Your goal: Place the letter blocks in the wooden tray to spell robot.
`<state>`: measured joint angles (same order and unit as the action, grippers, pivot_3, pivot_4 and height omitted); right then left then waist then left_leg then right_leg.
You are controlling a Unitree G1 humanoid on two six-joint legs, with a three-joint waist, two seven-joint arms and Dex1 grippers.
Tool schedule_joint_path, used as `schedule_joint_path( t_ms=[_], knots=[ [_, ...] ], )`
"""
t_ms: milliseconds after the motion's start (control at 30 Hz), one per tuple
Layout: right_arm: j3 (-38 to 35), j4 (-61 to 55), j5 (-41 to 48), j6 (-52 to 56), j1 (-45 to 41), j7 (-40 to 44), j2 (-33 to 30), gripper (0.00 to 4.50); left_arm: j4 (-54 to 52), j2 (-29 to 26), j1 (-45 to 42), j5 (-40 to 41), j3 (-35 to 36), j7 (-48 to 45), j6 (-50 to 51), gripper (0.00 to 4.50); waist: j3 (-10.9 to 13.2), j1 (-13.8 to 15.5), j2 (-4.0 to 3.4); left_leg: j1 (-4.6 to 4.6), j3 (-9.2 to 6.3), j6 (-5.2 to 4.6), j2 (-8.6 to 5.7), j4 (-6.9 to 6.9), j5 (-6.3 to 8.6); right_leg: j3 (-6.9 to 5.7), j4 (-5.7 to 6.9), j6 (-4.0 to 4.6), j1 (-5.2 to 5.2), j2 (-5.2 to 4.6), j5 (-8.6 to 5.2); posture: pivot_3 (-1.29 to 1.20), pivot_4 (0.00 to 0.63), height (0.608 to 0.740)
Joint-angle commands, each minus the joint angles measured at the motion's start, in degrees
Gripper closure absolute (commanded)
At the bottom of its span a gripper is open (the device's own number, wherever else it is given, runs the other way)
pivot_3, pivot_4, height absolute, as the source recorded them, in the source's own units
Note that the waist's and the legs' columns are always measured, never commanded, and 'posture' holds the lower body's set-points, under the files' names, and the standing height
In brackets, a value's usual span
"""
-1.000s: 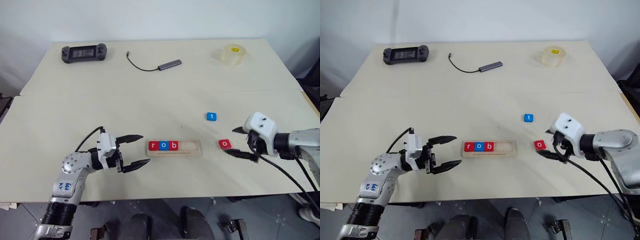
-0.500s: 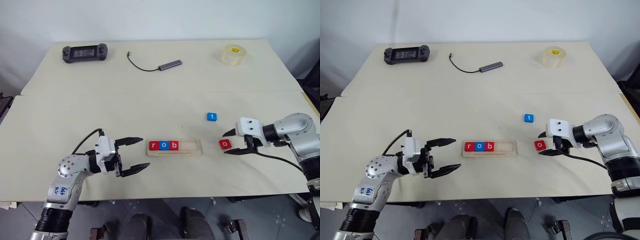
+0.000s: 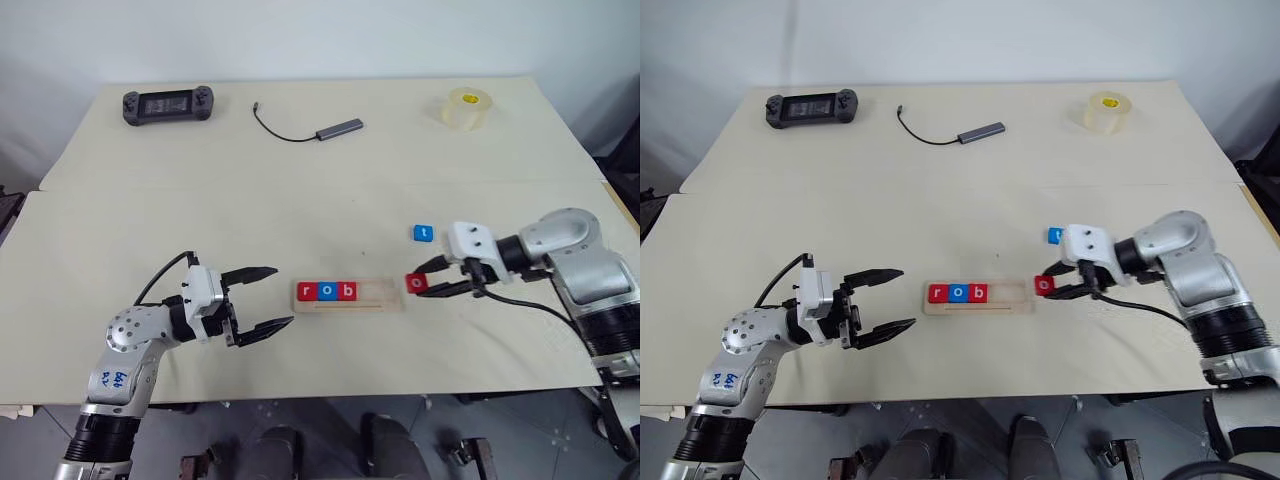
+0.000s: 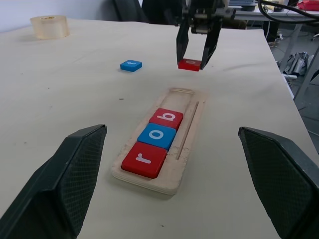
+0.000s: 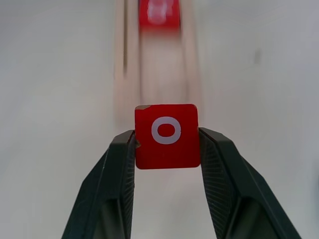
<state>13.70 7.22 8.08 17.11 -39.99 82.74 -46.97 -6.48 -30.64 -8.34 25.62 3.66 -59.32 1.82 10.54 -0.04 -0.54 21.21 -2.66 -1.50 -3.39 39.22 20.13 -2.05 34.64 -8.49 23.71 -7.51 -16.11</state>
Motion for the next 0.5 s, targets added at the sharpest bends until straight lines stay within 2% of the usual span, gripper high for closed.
schedule_joint_path(
  t_ms=[33,200,400,500],
  knots=[
    [1.94,-7.86,-0.32,8.77,-0.66,-3.67,1.89,3.06,-2.61,0.01,1.07,0.43,0.67,0.94,-0.44,0.00,0.00,0.07,0.00,0.00,0.00,0.00,-0.02,0.00,0.00,0.00,0.01,0.00,0.00,-0.02,0.00,0.00,0.150,0.740],
    [4.81,-10.07,-2.05,12.88,-1.21,-7.69,5.20,3.06,-3.70,0.39,1.90,0.52,0.28,1.92,-0.23,0.00,0.00,0.38,0.00,0.06,-0.10,-0.02,-0.11,0.00,0.01,-0.07,-0.01,0.00,0.00,-0.06,0.00,0.00,0.150,0.740],
    [5.74,-9.93,-2.15,13.59,-1.36,-9.12,6.22,3.06,-4.92,0.58,2.67,0.63,0.28,3.06,0.03,0.00,0.00,0.02,0.00,0.07,-0.11,-0.02,-0.12,-0.01,0.01,-0.08,-0.01,0.00,0.01,-0.04,0.00,0.00,0.150,0.740],
    [6.02,-10.60,-1.56,14.45,-1.22,-8.70,6.41,2.01,-5.24,0.62,3.03,0.70,0.25,3.38,0.08,0.00,0.00,-0.01,0.00,0.07,-0.10,-0.02,-0.11,-0.01,0.01,-0.08,-0.01,0.00,0.01,-0.03,0.00,0.00,0.150,0.740]
  ],
)
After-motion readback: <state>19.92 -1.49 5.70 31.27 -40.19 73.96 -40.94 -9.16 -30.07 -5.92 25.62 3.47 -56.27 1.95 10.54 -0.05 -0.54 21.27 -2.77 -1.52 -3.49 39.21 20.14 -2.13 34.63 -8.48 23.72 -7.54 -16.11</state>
